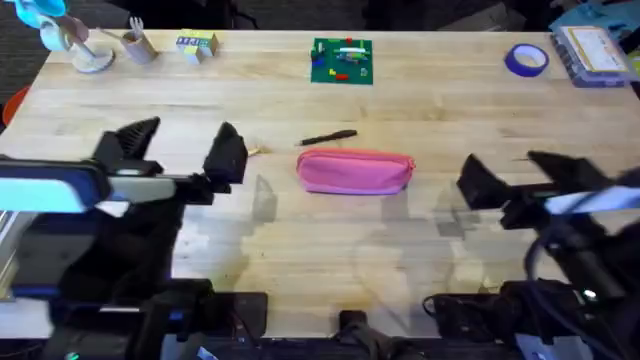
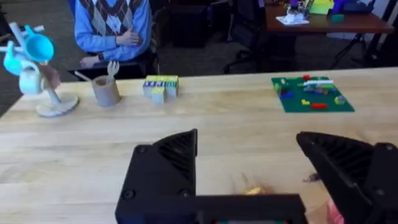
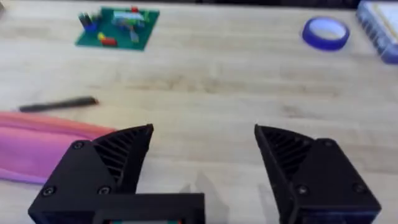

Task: Unzip the bag, pick up the pens from the table one at a time and place them inside, then zip the bag closed.

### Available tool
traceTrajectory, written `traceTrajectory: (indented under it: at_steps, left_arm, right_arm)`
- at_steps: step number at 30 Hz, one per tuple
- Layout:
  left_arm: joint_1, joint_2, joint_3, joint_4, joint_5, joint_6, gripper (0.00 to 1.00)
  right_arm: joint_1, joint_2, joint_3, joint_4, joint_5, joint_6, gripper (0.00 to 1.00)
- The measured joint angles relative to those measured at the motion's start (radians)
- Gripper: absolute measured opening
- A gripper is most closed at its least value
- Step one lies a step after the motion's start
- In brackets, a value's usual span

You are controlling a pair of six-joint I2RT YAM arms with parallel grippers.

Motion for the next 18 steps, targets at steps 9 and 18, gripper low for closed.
traceTrajectory:
  at_steps: [9, 18]
  left_arm:
    - [0.000, 0.234, 0.250, -0.124, 0.006, 0.000, 0.994]
    - [0.000, 0.581, 0.529, -0.190, 0.084, 0.000, 0.993]
  right_arm:
    - [0.000, 0.002, 0.183, -0.024, 0.000, 0.000, 0.998]
    - [0.000, 0.230, 0.436, -0.119, 0.000, 0.012, 0.997]
